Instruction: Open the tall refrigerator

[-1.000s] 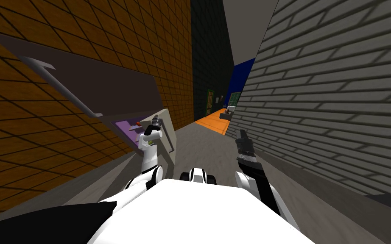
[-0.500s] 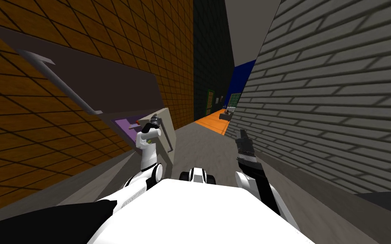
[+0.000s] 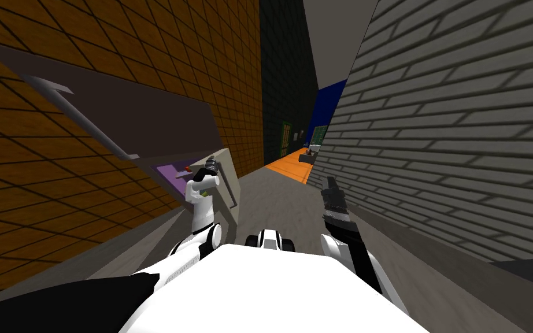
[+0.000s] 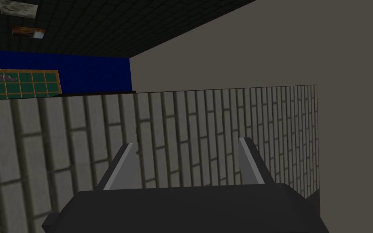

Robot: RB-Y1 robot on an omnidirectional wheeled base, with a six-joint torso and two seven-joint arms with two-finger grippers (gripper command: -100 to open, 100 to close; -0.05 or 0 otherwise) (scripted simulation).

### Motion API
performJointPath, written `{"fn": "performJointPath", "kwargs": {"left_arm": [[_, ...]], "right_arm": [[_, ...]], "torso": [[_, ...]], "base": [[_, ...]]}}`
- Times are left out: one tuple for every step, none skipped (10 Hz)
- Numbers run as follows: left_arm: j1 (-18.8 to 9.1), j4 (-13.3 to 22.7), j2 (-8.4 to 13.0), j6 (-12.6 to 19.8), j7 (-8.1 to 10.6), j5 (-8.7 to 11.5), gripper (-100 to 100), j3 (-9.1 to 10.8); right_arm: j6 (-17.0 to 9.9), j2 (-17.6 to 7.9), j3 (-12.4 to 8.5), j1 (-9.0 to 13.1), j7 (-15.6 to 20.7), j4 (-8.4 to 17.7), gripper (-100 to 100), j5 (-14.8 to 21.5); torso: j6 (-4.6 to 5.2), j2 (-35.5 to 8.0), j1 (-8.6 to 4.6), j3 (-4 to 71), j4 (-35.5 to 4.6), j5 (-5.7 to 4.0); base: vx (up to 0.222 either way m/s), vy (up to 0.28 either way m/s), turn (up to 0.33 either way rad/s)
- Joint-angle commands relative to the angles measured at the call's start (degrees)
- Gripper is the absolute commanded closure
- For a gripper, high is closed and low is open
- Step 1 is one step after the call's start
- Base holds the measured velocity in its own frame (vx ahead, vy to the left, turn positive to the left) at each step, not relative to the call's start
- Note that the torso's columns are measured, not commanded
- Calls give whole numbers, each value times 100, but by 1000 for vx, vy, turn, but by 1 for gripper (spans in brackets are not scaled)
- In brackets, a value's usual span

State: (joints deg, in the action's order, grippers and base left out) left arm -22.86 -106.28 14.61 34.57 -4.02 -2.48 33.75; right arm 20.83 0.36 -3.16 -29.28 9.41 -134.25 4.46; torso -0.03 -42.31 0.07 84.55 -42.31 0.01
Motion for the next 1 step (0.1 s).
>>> {"fn": "performJointPath", "kwargs": {"left_arm": [[0, 0, 0, 0, 0, 0, 0, -1]], "right_arm": [[0, 0, 0, 0, 0, 0, 0, 0]], "torso": [[0, 0, -2, 0, 1, 0]], "base": [[0, 0, 0]]}}
